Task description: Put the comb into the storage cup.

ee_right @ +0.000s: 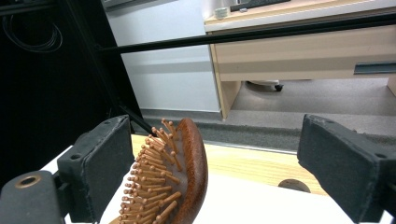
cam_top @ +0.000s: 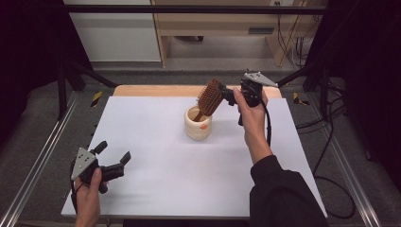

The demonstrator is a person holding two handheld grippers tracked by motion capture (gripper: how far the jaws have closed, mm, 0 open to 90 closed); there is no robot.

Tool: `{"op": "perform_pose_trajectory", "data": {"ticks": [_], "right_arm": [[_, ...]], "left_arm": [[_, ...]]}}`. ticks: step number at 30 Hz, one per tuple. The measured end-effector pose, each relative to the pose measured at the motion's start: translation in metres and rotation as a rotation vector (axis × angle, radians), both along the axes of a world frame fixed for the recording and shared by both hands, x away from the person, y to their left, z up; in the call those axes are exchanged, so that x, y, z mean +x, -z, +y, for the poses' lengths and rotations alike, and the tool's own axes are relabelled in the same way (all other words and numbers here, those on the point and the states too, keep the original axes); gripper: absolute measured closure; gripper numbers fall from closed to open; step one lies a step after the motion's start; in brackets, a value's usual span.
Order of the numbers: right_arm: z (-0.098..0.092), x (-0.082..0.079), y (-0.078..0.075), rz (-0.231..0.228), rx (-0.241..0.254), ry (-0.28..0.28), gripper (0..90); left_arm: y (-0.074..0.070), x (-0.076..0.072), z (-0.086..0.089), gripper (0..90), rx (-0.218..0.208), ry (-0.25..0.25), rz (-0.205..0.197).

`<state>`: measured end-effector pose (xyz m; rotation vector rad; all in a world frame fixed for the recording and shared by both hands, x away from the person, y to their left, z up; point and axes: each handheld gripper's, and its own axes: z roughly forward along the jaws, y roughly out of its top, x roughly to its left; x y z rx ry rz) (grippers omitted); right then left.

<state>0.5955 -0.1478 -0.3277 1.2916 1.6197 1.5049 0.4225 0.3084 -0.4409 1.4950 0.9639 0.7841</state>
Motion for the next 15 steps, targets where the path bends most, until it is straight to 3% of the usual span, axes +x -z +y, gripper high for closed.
{"op": "perform_pose_trajectory", "data": {"ticks": [6, 9, 15], "right_arm": [[-0.0041, -0.0017, -0.0012, -0.005, -0.013, -0.001, 10.6], [-0.0054, -0.0035, -0.0026, -0.052, -0.075, 0.059, 9.0], [-0.0074, -0.0053, -0.0036, -0.067, -0.120, 0.060, 6.0]], "left_arm": [[0.0002, 0.0001, 0.0002, 1.6, 0.001, -0.001, 0.001], [0.0001, 0.0001, 0.0001, 1.6, 0.001, -0.001, 0.001], [0.0002, 0.0003, 0.0005, 1.6, -0.001, -0.003, 0.002]]}}
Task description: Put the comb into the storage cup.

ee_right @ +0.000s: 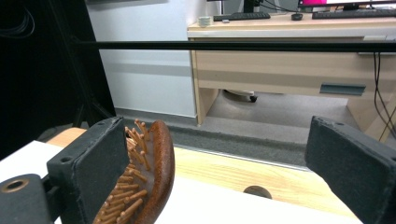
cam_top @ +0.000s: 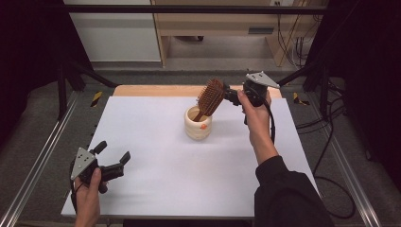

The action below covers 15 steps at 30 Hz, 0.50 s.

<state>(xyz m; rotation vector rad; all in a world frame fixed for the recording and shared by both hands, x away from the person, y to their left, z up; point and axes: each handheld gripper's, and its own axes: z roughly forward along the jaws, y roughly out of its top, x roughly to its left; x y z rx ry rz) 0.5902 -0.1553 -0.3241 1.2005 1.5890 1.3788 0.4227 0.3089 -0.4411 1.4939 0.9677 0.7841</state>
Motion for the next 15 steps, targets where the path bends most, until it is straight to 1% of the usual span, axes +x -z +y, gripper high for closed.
{"op": "perform_pose_trajectory", "data": {"ticks": [2, 8, 15], "right_arm": [[-0.001, -0.001, 0.000, -0.006, -0.009, 0.000, 5.6], [-0.005, -0.007, -0.002, -0.051, -0.012, -0.005, 4.8], [-0.010, -0.012, -0.001, -0.063, -0.023, -0.018, 4.5]], "left_arm": [[0.000, 0.000, 0.000, 1.6, 0.002, 0.001, 0.000], [0.000, 0.000, 0.000, 1.6, 0.003, 0.000, 0.002], [0.001, 0.001, -0.001, 1.6, 0.006, 0.003, 0.005]]}}
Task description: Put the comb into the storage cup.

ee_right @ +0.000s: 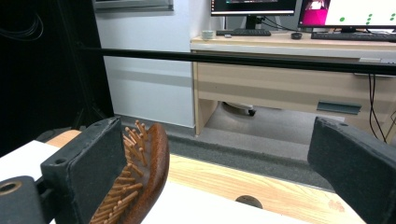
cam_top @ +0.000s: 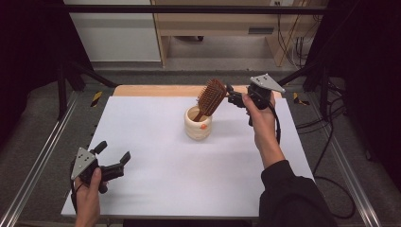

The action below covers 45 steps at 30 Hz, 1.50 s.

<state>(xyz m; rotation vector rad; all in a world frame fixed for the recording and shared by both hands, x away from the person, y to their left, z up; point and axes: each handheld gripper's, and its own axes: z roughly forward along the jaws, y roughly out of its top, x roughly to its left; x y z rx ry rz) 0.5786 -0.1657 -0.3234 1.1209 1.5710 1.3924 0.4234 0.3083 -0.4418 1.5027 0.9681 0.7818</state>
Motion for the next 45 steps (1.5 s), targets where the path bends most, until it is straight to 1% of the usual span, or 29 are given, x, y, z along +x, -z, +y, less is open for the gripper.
{"op": "perform_pose_trajectory", "data": {"ticks": [2, 6, 9, 11, 13, 15, 21, 25, 27, 29, 32, 34, 36, 38, 41, 45], "right_arm": [[-0.001, -0.001, 0.001, -0.003, -0.015, 0.002, 4.5], [-0.003, -0.003, 0.000, -0.008, -0.014, -0.007, 4.5], [-0.004, -0.006, -0.001, -0.012, -0.023, -0.010, 4.3], [-0.005, -0.008, -0.001, -0.006, -0.036, -0.018, 4.3], [-0.006, -0.010, -0.001, -0.006, -0.048, -0.020, 4.3], [-0.007, -0.013, -0.001, -0.008, -0.063, -0.023, 4.3], [-0.010, -0.019, -0.001, -0.014, -0.073, -0.020, 4.5], [-0.013, -0.023, 0.000, -0.004, -0.075, -0.024, 4.5], [-0.016, -0.025, 0.000, 0.008, -0.077, -0.026, 4.6], [-0.018, -0.027, 0.001, 0.038, -0.051, -0.031, 4.5], [-0.022, -0.032, 0.001, 0.032, -0.047, -0.031, 4.4], [-0.024, -0.034, 0.000, 0.034, -0.031, -0.032, 4.5], [-0.027, -0.037, -0.002, 0.028, -0.023, -0.031, 4.7], [-0.029, -0.039, -0.004, 0.021, -0.016, -0.016, 4.7], [-0.034, -0.043, -0.007, 0.018, 0.024, -0.023, 5.3], [-0.042, -0.048, -0.010, 0.005, 0.041, -0.022, 5.4]], "left_arm": [[0.000, 0.000, 0.000, 1.6, 0.000, 0.000, 0.000], [0.000, 0.000, 0.000, 1.5, -0.002, -0.002, 0.001], [0.000, 0.000, 0.000, 1.6, -0.003, -0.002, 0.000], [0.000, 0.000, 0.000, 1.6, -0.002, -0.001, 0.000], [0.000, 0.000, 0.000, 1.6, 0.002, -0.006, -0.002], [0.000, 0.000, 0.000, 1.6, -0.001, -0.001, -0.001], [0.000, 0.000, 0.000, 1.6, 0.002, -0.006, -0.001], [0.000, 0.000, 0.001, 1.6, -0.003, -0.003, 0.000], [0.000, 0.000, 0.001, 1.5, -0.011, -0.013, 0.000], [0.000, 0.000, 0.002, 1.6, -0.021, -0.013, 0.002], [0.000, 0.000, 0.002, 1.3, -0.027, -0.015, 0.004], [-0.001, -0.001, 0.002, 1.1, -0.035, -0.016, 0.002], [-0.001, -0.001, 0.001, 1.1, -0.033, -0.015, 0.001], [-0.001, -0.002, 0.000, 1.1, -0.030, -0.014, 0.003], [-0.002, -0.003, 0.000, 1.1, -0.026, -0.013, 0.001], [-0.001, -0.002, 0.000, 1.1, -0.028, -0.012, 0.002]]}}
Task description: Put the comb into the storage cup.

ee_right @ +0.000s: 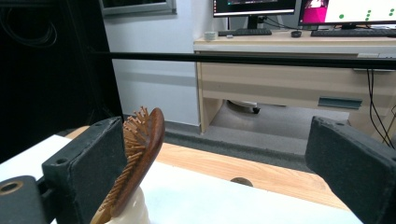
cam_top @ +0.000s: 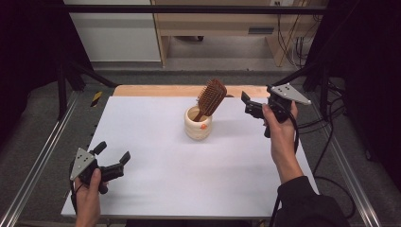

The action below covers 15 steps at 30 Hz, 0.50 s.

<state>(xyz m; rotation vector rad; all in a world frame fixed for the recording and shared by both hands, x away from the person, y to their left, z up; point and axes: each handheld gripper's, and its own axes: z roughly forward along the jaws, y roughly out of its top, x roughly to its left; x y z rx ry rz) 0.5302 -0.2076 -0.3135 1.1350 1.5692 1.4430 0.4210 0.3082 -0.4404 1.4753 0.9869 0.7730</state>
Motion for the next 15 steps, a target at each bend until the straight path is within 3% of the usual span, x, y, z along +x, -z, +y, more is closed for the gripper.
{"op": "perform_pose_trajectory", "data": {"ticks": [15], "right_arm": [[-0.020, -0.019, -0.010, -0.023, 0.013, -0.032, 2.7]], "left_arm": [[-0.001, -0.002, 0.003, 1.1, -0.019, -0.001, -0.010]]}}
